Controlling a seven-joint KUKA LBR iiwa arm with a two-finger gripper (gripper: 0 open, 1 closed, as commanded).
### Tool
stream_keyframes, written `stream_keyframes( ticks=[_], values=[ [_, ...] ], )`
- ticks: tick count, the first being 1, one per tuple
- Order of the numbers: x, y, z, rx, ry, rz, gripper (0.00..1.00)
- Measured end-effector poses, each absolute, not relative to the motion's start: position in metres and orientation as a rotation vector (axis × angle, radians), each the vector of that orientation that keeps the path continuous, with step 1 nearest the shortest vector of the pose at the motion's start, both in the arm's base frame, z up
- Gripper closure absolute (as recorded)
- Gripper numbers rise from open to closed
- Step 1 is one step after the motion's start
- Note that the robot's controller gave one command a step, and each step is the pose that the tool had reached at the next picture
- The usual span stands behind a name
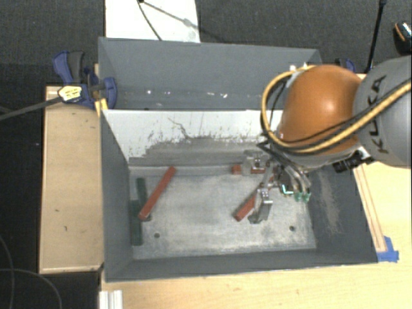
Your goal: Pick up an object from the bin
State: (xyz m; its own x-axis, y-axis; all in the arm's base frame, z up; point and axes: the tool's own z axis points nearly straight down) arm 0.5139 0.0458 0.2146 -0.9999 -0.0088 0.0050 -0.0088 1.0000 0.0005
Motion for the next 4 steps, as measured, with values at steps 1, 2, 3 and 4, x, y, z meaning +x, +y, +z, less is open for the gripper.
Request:
stream_keyframes(
  ticks=[1,2,3,4],
  values=[
    [0.52,0.027,0.066,0.246,-3.127,0.0,0.0],
    [0.563,-0.035,0.071,0.427,-3.119,0.005,0.0],
    [0.562,-0.031,0.07,0.425,-3.115,-0.001,1.0],
    [0.553,-0.037,0.21,0.355,-3.132,0.003,1.0]
  ],
)
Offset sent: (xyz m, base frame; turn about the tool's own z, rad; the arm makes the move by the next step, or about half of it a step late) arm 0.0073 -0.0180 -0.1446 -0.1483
